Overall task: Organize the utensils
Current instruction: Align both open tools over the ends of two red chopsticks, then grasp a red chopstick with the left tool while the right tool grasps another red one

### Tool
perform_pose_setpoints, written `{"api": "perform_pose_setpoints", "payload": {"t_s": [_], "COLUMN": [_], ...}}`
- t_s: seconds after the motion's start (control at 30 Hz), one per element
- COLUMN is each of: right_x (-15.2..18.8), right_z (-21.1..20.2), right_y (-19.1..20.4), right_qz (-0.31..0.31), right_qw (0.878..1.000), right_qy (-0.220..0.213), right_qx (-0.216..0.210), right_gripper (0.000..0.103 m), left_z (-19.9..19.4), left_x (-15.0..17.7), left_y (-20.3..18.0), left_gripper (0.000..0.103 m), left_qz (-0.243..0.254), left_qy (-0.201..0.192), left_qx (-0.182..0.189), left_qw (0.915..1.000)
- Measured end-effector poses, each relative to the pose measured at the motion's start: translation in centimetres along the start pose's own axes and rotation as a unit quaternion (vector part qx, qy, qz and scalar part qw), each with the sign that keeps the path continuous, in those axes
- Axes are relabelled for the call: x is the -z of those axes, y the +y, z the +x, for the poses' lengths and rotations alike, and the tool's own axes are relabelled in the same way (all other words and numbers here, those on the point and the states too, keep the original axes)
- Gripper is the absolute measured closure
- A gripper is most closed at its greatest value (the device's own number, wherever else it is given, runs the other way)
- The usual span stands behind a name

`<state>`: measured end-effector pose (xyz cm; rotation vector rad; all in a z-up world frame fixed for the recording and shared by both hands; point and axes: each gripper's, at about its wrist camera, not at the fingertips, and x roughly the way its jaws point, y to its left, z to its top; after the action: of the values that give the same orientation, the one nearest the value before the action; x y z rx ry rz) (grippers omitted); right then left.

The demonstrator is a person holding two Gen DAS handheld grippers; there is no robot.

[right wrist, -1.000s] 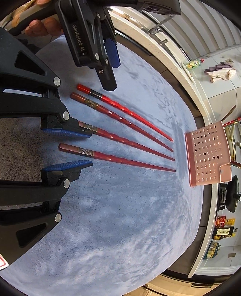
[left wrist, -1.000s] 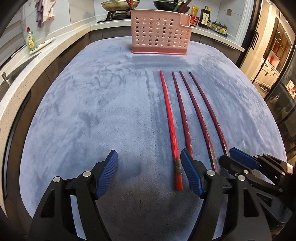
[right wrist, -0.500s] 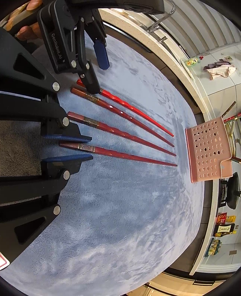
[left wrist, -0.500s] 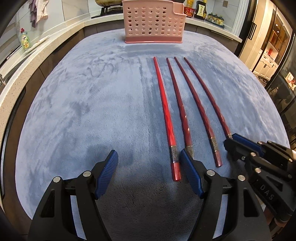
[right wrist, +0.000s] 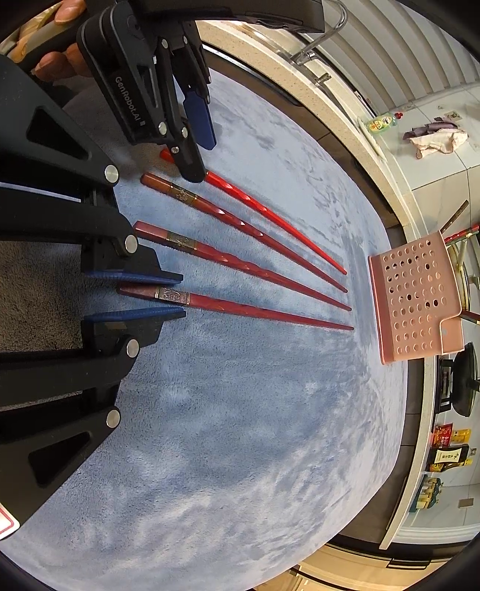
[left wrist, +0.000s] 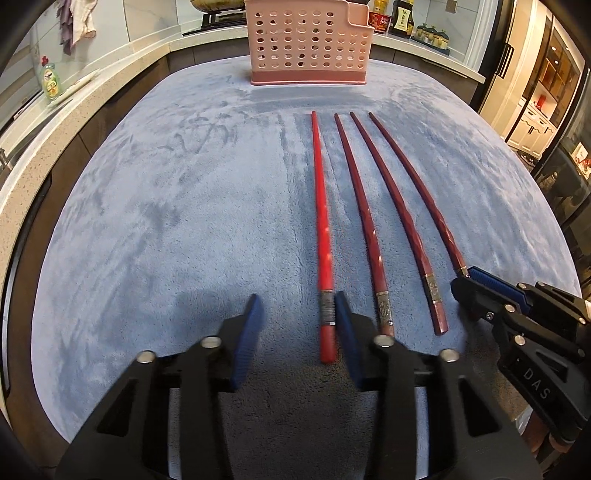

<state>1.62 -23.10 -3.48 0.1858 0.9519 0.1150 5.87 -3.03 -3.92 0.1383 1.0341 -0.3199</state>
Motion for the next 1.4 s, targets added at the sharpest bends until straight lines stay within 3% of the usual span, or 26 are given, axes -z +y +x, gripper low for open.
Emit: {"api": "perform_pose_setpoints", "payload": {"t_s": [0.07,0.13,0.33,0.63,1.03,1.4], "right_x": [0.0,0.0,-0.4,-2.2,-8.8,-15.7], "right_z": [0.0,0.0,-0.5,-3.2,-8.9,-10.7], "right_y": [-0.2,-0.4,-0.6,-1.2,-2.1,-2.8], "right_qz": [0.004,0.008,0.016,0.026,0.026,0.029], "right_qw": [1.000,1.000,1.000,0.999,0.991,0.979], "right_qy": [0.001,0.002,0.002,-0.032,-0.135,-0.202], "right_qx": [-0.002,-0.005,-0.007,-0.006,0.003,-0.004], "right_gripper": [0.094,0.094,0.095,0.095,0.096,0.096], "left_z": [0.0,-0.1,-0.7,-3.7,-8.4,-10.2], "left_x": [-0.1,-0.3,-0.6,-2.4,-7.8,-14.1], "left_y": [0.2,0.5,1.0,1.2,3.0,4.2], "left_gripper": [0.086,0.093,0.094,0.094,0.096,0.096], "left_qz": [-0.003,-0.006,-0.017,-0.024,-0.051,-0.054], "left_qy": [0.001,0.003,0.004,-0.029,-0.095,-0.145], "left_qx": [0.003,0.007,0.028,0.047,0.057,0.043], "left_qw": [1.0000,1.0000,0.9994,0.9982,0.9925,0.9870]}}
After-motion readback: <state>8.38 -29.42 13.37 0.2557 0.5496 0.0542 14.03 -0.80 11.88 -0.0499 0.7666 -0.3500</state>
